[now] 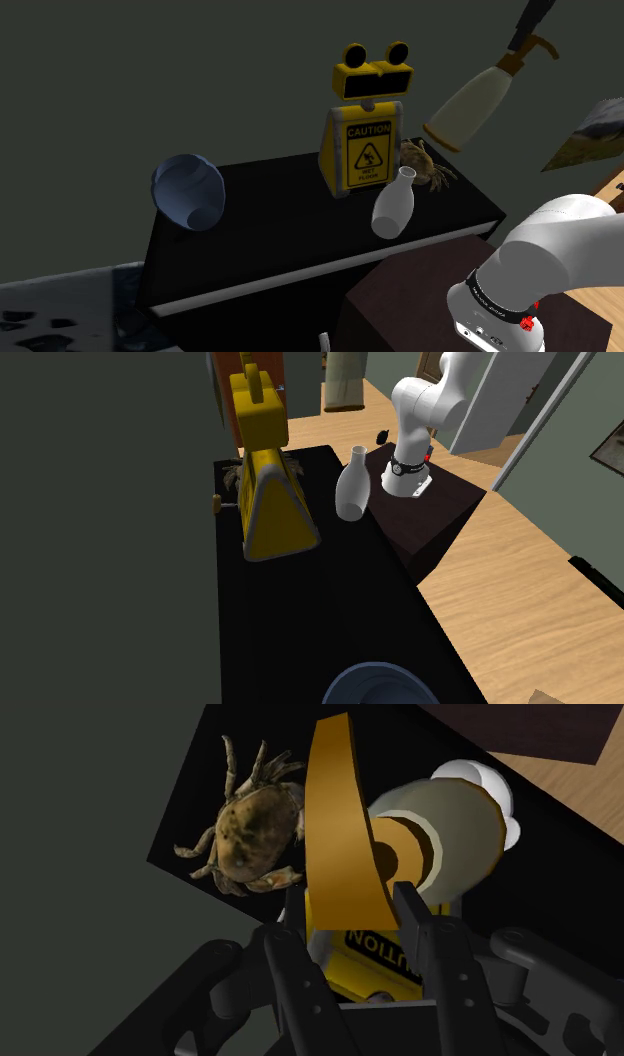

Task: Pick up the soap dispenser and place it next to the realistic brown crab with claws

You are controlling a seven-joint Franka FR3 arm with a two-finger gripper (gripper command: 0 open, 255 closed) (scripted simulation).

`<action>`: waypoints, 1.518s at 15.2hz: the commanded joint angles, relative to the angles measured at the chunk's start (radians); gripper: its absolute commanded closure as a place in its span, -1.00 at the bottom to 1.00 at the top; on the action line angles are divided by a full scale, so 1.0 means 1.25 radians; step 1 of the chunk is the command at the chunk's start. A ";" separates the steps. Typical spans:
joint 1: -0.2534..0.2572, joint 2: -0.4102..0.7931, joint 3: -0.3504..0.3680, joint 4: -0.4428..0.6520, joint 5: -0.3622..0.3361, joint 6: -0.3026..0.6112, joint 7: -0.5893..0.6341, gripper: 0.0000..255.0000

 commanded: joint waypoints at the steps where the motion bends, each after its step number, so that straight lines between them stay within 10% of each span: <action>1: -0.001 -0.016 -0.001 -0.036 -0.002 0.020 0.004 1.00; 23: -0.013 -0.141 -0.023 -0.357 -0.027 0.215 0.035 1.00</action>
